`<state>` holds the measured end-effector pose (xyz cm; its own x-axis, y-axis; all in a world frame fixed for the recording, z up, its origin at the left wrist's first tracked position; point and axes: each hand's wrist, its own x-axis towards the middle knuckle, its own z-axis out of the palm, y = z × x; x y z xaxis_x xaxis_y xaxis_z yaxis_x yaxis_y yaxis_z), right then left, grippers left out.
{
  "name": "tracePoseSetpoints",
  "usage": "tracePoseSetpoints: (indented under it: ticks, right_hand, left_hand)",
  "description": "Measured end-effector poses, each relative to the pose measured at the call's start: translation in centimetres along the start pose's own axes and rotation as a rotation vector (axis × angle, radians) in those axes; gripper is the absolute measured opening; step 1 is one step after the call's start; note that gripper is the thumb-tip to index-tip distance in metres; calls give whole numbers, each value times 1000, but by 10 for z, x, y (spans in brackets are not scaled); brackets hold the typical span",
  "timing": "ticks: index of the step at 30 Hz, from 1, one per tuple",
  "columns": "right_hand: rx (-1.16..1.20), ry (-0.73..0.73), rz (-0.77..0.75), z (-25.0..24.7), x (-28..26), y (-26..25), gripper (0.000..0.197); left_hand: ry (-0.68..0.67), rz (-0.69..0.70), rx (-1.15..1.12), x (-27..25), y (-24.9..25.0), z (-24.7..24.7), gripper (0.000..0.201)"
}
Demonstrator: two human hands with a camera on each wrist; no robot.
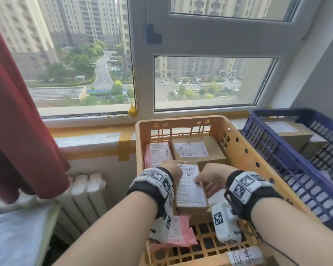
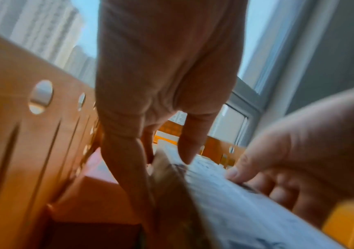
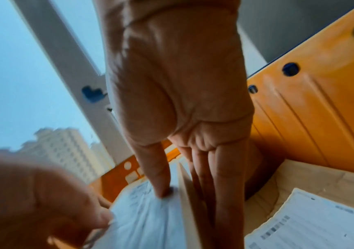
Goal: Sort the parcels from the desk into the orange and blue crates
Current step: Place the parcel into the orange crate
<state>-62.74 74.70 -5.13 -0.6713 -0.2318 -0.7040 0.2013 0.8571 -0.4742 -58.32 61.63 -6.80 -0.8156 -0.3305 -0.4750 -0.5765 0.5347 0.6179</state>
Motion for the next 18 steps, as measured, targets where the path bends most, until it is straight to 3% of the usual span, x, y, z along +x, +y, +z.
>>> tracePoseSetpoints:
  ticks: [3,5,8,13,18]
  right_hand:
    - [-97,-113,16,2,22,1,18]
    - [-162,-177,1,7,34,0,20]
    - [-252,-232,-56,18,50,-2,25]
    - [-344,-268,-177,38,78,4,28]
    - [-382,-249,-282,47,98,14,28]
  left_hand:
    - [-53,10,429,11,0,12,34]
    - [-105,-35,559,22,-5,18,25]
    - [-186,-146,621,27,-11,17,14]
    - [-176,-238,740,42,-28,24,43]
    - [-266,-378,808,69,-34,33,29]
